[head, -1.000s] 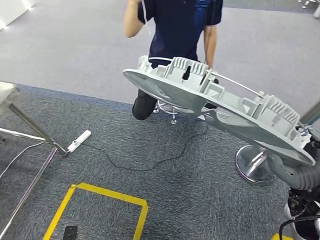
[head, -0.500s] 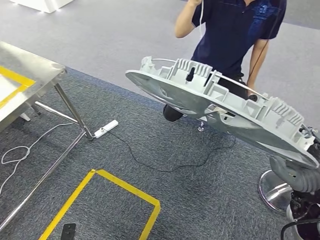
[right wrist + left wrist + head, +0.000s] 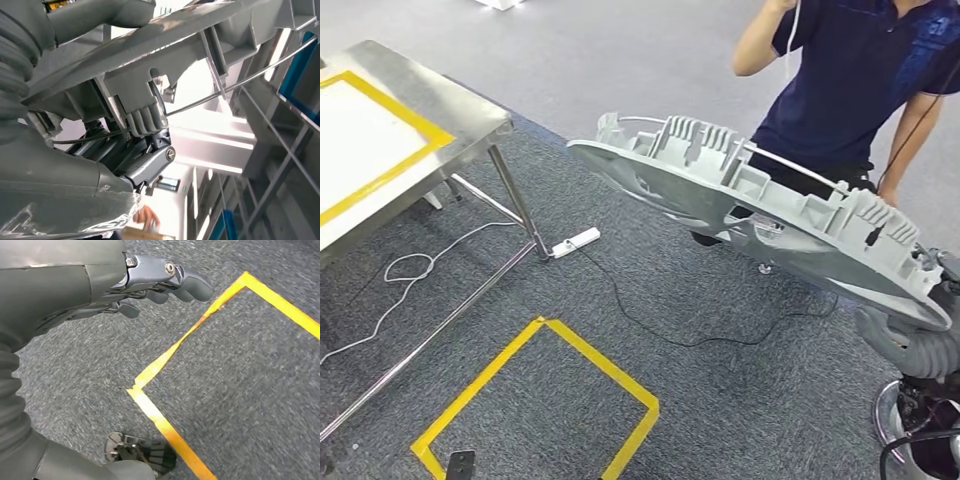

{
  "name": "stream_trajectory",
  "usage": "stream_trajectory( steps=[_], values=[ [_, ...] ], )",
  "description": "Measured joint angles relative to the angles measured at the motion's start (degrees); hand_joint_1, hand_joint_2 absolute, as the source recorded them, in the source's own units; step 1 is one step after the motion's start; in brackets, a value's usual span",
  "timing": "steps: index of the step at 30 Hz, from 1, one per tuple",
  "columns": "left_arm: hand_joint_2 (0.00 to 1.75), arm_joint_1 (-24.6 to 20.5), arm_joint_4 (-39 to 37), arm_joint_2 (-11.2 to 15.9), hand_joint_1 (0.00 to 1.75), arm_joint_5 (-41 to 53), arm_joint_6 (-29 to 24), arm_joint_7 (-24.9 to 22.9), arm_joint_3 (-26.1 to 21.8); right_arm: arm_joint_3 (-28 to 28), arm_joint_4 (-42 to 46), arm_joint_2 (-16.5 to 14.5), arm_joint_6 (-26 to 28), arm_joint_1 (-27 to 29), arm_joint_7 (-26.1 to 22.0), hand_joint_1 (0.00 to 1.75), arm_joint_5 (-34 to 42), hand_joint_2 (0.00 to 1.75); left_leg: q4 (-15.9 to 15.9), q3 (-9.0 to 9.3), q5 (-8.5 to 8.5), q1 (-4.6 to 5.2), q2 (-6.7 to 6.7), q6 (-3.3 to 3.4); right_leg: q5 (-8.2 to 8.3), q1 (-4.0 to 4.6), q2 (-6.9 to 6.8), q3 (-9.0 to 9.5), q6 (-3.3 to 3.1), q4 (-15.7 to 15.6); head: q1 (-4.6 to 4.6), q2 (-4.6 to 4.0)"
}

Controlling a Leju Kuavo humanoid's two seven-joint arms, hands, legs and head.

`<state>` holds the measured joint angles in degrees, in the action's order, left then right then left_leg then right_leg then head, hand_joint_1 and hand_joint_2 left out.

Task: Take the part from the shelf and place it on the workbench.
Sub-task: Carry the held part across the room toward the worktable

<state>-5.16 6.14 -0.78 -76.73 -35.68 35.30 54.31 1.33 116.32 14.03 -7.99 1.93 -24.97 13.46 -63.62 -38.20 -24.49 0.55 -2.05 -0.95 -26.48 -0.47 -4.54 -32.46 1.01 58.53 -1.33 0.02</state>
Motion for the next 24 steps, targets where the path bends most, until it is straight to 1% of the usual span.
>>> stream_trajectory(
  steps=[1, 2, 3, 4, 5, 6, 7, 8, 9, 10, 11, 12, 13, 14, 15, 16, 17, 18, 19, 20, 21, 22, 23, 24],
  values=[
    [1.75, -0.11, 0.00, 0.04, 0.00, -0.01, -0.01, 0.00, 0.02, -0.04, 0.00, 0.01, 0.01, 0.00, -0.02, 1.75, 0.05, 1.75, 3.30, 1.70, 1.00, 0.30, -1.44, 0.39, -0.22, 0.19, -0.65, 0.18, 0.22, 0.07, -0.01, 0.00],
    [1.75, -0.24, 0.00, 0.06, 0.00, -0.01, -0.03, 0.00, 0.04, -0.08, 0.00, 0.01, 0.02, 0.00, -0.03, 1.75, 0.08, 1.75, 5.45, 2.74, 1.39, 0.57, -2.57, 0.77, -0.44, 0.40, -1.33, 0.34, 0.46, 0.09, 0.04, 0.00],
    [1.75, -0.32, 0.00, 0.07, 0.00, -0.01, -0.05, 0.00, 0.06, -0.11, 0.00, 0.02, 0.03, -0.01, -0.03, 1.75, 0.09, 1.75, 6.40, 3.09, 1.26, 0.80, -2.88, 1.12, -0.64, 0.59, -2.07, 0.49, 0.72, 0.07, 0.07, 0.00],
    [1.75, -0.35, 0.00, 0.08, 0.00, -0.01, -0.07, 0.00, 0.08, -0.14, 0.00, 0.02, 0.04, -0.02, -0.03, 1.75, 0.09, 1.75, 6.64, 3.06, 1.20, 0.80, -2.09, 1.50, -0.80, 0.66, -2.85, 0.71, 0.96, -0.02, 0.12, 0.00],
    [1.75, -0.25, 0.00, 0.07, 0.00, -0.01, -0.07, 0.00, 0.10, -0.13, 0.01, 0.03, 0.04, -0.06, -0.02, 1.75, 0.08, 1.75, 6.78, 3.11, 1.27, 0.66, -1.32, 1.79, -1.03, 0.61, -2.98, 0.85, 1.27, -0.06, 0.13, 0.00],
    [1.75, -0.16, 0.00, 0.05, 0.00, -0.02, -0.07, -0.01, 0.12, -0.12, 0.02, 0.04, 0.03, -0.09, -0.02, 1.75, 0.07, 1.75, 6.92, 3.22, 1.33, 0.47, -0.50, 2.08, -1.58, 0.51, -1.98, 0.78, 1.59, 0.50, 0.18, 0.00],
    [1.75, -0.14, 0.00, 0.08, 0.00, -0.03, -0.08, -0.02, 0.14, -0.14, 0.02, 0.10, 0.03, -0.10, -0.03, 1.75, 0.09, 1.75, 7.06, 3.36, 1.44, 0.22, 0.25, 2.40, -2.62, 0.41, -0.32, 0.13, 1.86, 2.17, 0.35, 0.01],
    [1.75, -0.18, 0.00, 0.10, 0.00, -0.05, -0.08, -0.03, 0.15, -0.17, 0.03, 0.16, 0.03, -0.09, -0.04, 1.75, 0.10, 1.75, 7.13, 3.46, 1.52, 0.00, 1.03, 2.63, -4.16, 0.28, 1.74, -1.29, 2.09, 5.16, 0.55, 0.01],
    [1.75, -0.28, 0.00, 0.12, 0.00, -0.07, -0.09, -0.04, 0.16, -0.19, 0.02, 0.22, 0.03, -0.04, -0.05, 1.75, 0.11, 1.75, 7.12, 3.47, 1.53, -0.08, 1.85, 2.79, -5.94, 0.24, 3.35, -3.21, 2.21, 9.14, 0.80, 0.01],
    [1.75, -0.35, 0.00, 0.13, 0.00, -0.07, -0.09, -0.04, 0.16, -0.22, 0.01, 0.28, 0.03, 0.04, -0.05, 1.75, 0.13, 1.75, 7.11, 3.47, 1.54, -0.12, 2.71, 2.89, -7.40, 0.22, 4.04, -5.33, 2.30, 13.10, 0.96, 0.01],
    [1.75, -0.37, 0.00, 0.09, 0.00, -0.07, -0.08, -0.04, 0.17, -0.22, -0.01, 0.28, 0.04, 0.11, -0.04, 1.75, 0.12, 1.75, 7.09, 3.50, 1.54, -0.14, 3.60, 2.91, -8.02, 0.20, 4.27, -7.02, 2.36, 15.87, 1.04, 0.01],
    [1.75, -0.33, 0.00, 0.07, 0.00, -0.07, -0.08, -0.04, 0.18, -0.21, -0.02, 0.28, 0.04, 0.16, -0.03, 1.75, 0.11, 1.75, 7.06, 3.55, 1.52, -0.17, 4.50, 2.92, -7.48, 0.18, 4.35, -7.77, 2.38, 16.54, 1.06, 0.01],
    [1.75, -0.28, 0.00, 0.05, 0.00, -0.07, -0.08, -0.04, 0.19, -0.21, -0.02, 0.29, 0.04, 0.17, -0.03, 1.75, 0.11, 1.75, 7.03, 3.65, 1.49, -0.24, 5.43, 2.86, -5.82, 0.11, 4.51, -7.39, 2.38, 14.92, 1.05, 0.00],
    [1.75, -0.25, 0.00, 0.04, 0.00, -0.06, -0.08, -0.04, 0.19, -0.21, -0.02, 0.30, 0.04, 0.16, -0.03, 1.75, 0.11, 1.75, 6.96, 3.77, 1.43, -0.34, 6.36, 2.71, -3.45, -0.05, 5.03, -6.05, 2.44, 11.41, 1.06, 0.00],
    [1.75, -0.24, 0.00, 0.07, 0.00, -0.04, -0.08, -0.04, 0.20, -0.21, -0.03, 0.30, 0.04, 0.13, -0.04, 1.75, 0.11, 1.75, 6.85, 3.82, 1.36, -0.41, 7.24, 2.48, -1.42, -0.35, 6.35, -4.34, 2.56, 7.40, 1.08, 0.00],
    [1.75, -0.28, 0.00, 0.08, 0.00, -0.03, -0.08, -0.04, 0.20, -0.21, -0.04, 0.31, 0.04, 0.12, -0.05, 1.75, 0.12, 1.75, 6.59, 3.73, 1.27, -0.43, 8.08, 2.18, -0.11, -0.66, 7.70, -2.64, 2.58, 3.86, 1.07, 0.00],
    [1.75, -0.29, 0.00, 0.10, 0.00, -0.01, -0.08, -0.04, 0.21, -0.21, -0.04, 0.31, 0.05, 0.13, -0.05, 1.75, 0.12, 1.75, 6.41, 3.50, 1.29, -0.47, 8.83, 1.82, 0.46, -0.86, 8.73, -1.57, 2.53, 1.65, 1.07, 0.00],
    [1.75, -0.23, 0.00, 0.13, 0.00, -0.01, -0.09, -0.04, 0.22, -0.20, -0.05, 0.31, 0.08, 0.13, -0.04, 1.75, 0.10, 1.75, 6.35, 3.22, 1.40, -0.51, 9.52, 1.43, 0.35, -0.91, 9.27, -1.12, 2.32, 0.83, 1.05, 0.00],
    [1.75, -0.12, 0.00, 0.13, 0.00, -0.01, -0.09, -0.04, 0.23, -0.17, -0.05, 0.31, 0.10, 0.14, -0.02, 1.75, 0.08, 1.75, 6.34, 2.95, 1.57, -0.58, 10.19, 1.07, 0.28, -0.83, 8.85, -0.95, 1.95, 0.66, 1.03, 0.00],
    [1.75, 0.05, 0.00, 0.22, 0.00, -0.01, -0.11, -0.04, 0.23, -0.15, -0.05, 0.31, 0.14, 0.09, 0.00, 1.75, 0.06, 1.75, 6.44, 2.77, 1.68, -0.65, 10.30, 0.74, 0.37, -0.79, 8.16, -1.02, 1.57, 0.72, 1.04, 0.00],
    [1.75, 0.18, 0.01, 0.23, 0.00, -0.02, -0.14, -0.04, 0.25, -0.12, -0.05, 0.31, 0.19, 0.04, 0.01, 1.75, 0.04, 1.75, 6.15, 2.53, 1.43, -0.55, 9.24, 0.42, 0.45, -0.80, 7.53, -0.99, 1.16, 0.66, 0.87, 0.00],
    [1.75, 0.20, 0.02, 0.24, 0.00, -0.03, -0.17, -0.04, 0.26, -0.11, -0.05, 0.31, 0.23, 0.01, -0.02, 1.75, 0.06, 1.75, 4.95, 1.92, 0.59, -0.42, 7.49, 0.12, 0.53, -0.82, 6.83, -0.93, 0.77, 0.54, 0.64, 0.00],
    [1.75, 0.11, 0.02, 0.23, 0.00, -0.04, -0.21, -0.04, 0.27, -0.11, -0.04, 0.31, 0.30, -0.01, -0.04, 1.75, 0.07, 1.75, 2.61, 0.78, -0.83, -0.34, 5.41, -0.15, 0.56, -0.81, 6.09, -0.88, 0.44, 0.43, 0.43, 0.00],
    [1.75, -0.03, 0.02, 0.13, 0.00, -0.04, -0.23, -0.04, 0.29, -0.11, -0.05, 0.31, 0.35, 0.04, -0.05, 1.75, 0.06, 1.75, -0.86, -0.89, -2.65, -0.33, 3.65, -0.41, 0.51, -0.70, 5.32, -0.86, 0.19, 0.42, 0.19, 0.00]
  ],
)
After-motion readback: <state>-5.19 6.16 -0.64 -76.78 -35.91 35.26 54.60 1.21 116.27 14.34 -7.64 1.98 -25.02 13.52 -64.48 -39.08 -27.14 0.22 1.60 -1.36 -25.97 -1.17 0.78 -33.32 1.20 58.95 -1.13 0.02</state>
